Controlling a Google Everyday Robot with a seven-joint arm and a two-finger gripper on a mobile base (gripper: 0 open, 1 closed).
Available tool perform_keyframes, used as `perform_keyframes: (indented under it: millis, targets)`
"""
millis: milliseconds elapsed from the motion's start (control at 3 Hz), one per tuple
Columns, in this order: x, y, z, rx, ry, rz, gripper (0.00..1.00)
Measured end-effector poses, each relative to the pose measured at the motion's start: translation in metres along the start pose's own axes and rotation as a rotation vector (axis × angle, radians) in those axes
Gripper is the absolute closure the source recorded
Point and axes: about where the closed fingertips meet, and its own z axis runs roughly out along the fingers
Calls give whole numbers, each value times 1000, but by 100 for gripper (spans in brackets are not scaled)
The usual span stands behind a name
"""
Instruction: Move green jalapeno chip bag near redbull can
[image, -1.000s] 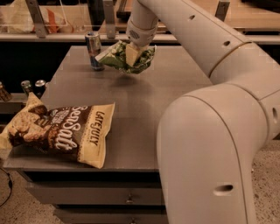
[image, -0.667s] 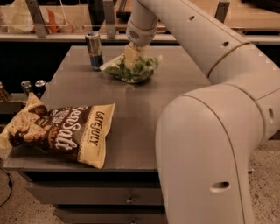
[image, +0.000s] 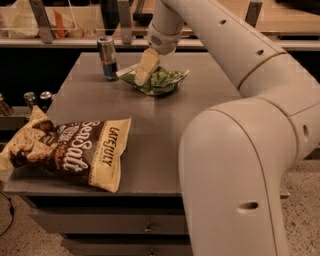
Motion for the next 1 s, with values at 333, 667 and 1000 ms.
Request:
perform_keyframes:
  millis: [333,667,1000]
  targets:
    - [13,-3,-7,-43,1,-47,0]
    - [28,-5,-15,-82,-2,-82,0]
    - [42,-11,-25,-90,-23,-87,0]
